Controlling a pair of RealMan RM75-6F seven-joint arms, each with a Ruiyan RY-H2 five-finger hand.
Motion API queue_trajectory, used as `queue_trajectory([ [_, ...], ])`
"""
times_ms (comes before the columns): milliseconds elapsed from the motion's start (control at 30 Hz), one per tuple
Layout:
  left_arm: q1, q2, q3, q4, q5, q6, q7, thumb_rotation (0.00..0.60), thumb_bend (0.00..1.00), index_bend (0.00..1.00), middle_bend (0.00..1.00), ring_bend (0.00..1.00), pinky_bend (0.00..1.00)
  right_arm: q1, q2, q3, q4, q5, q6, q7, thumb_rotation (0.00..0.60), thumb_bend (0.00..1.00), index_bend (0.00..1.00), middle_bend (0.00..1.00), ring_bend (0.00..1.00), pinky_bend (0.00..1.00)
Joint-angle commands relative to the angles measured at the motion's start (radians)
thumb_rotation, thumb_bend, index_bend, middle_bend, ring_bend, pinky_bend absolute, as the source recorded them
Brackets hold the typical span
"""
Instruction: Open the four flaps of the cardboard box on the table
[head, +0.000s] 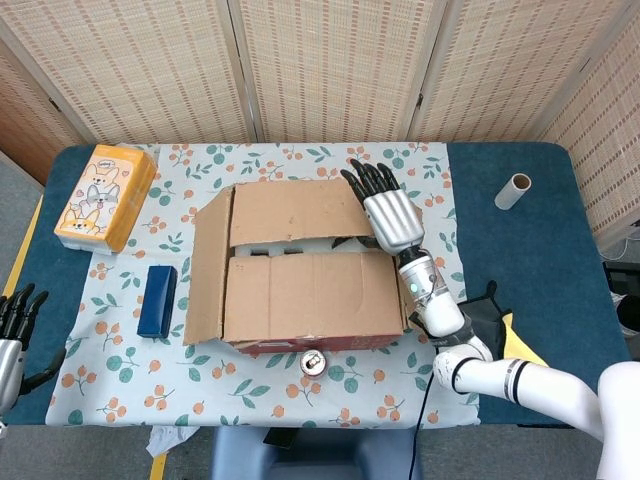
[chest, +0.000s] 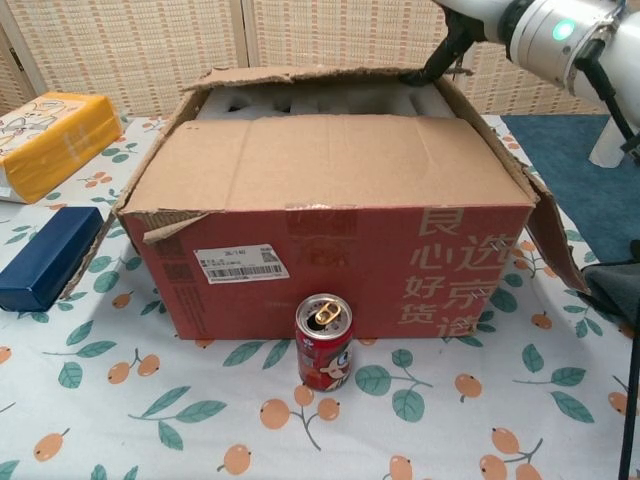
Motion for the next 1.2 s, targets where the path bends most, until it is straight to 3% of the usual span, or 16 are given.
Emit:
queue_trajectory([
  [33, 0.001, 0.0, -0.003, 0.001, -0.004, -0.002, -0.001, 0.6, 0.38, 0.0, 0.0, 0.0, 0.0, 0.017, 0.007, 0.017, 0.016, 0.015, 0.001, -0.004, 0.6, 0.34, 0.0, 0.0, 0.0, 0.0],
  [333, -0.001, 0.007, -0.01, 0.007, -0.016, -0.019, -0.021, 0.6, 0.38, 0.0, 0.0, 0.0, 0.0, 0.1, -0.003, 0.088, 0.142, 0.08, -0.036, 0.021, 0.6, 0.34, 0.0, 0.0, 0.0, 0.0],
  [500, -0.006, 0.014, -0.022, 0.024, -0.041, -0.042, -0.061, 0.6, 0.38, 0.0, 0.0, 0.0, 0.0, 0.18, -0.03, 0.131, 0.28, 0.13, -0.096, 0.04, 0.6, 0.34, 0.0, 0.0, 0.0, 0.0],
  [633, -0.014, 0.018, -0.034, 0.039, -0.072, -0.074, -0.09, 0.6, 0.38, 0.0, 0.0, 0.0, 0.0, 0.252, -0.074, 0.151, 0.455, 0.163, -0.171, 0.079, 0.6, 0.34, 0.0, 0.0, 0.0, 0.0],
  [833, -0.02, 0.02, -0.058, 0.059, -0.121, -0.104, -0.109, 0.6, 0.38, 0.0, 0.0, 0.0, 0.0, 0.358, -0.183, 0.139, 0.822, 0.15, -0.327, 0.208, 0.6, 0.34, 0.0, 0.0, 0.0, 0.0],
  [933, -0.023, 0.018, -0.063, 0.066, -0.139, -0.121, -0.106, 0.6, 0.38, 0.0, 0.0, 0.0, 0.0, 0.37, -0.209, 0.124, 0.894, 0.111, -0.37, 0.315, 0.6, 0.34, 0.0, 0.0, 0.0, 0.0],
  [1033, -0.028, 0.015, -0.066, 0.069, -0.151, -0.136, -0.096, 0.6, 0.38, 0.0, 0.0, 0.0, 0.0, 0.345, -0.188, 0.106, 0.856, 0.068, -0.388, 0.418, 0.6, 0.34, 0.0, 0.0, 0.0, 0.0],
  [1167, -0.032, 0.011, -0.068, 0.071, -0.154, -0.144, -0.084, 0.6, 0.38, 0.0, 0.0, 0.0, 0.0, 0.234, -0.041, 0.072, 0.58, 0.018, -0.394, 0.511, 0.6, 0.34, 0.0, 0.0, 0.0, 0.0],
  [1200, -0.033, 0.01, -0.068, 0.071, -0.155, -0.148, -0.081, 0.6, 0.38, 0.0, 0.0, 0.0, 0.0, 0.191, 0.028, 0.065, 0.46, 0.015, -0.395, 0.522, 0.6, 0.34, 0.0, 0.0, 0.0, 0.0],
])
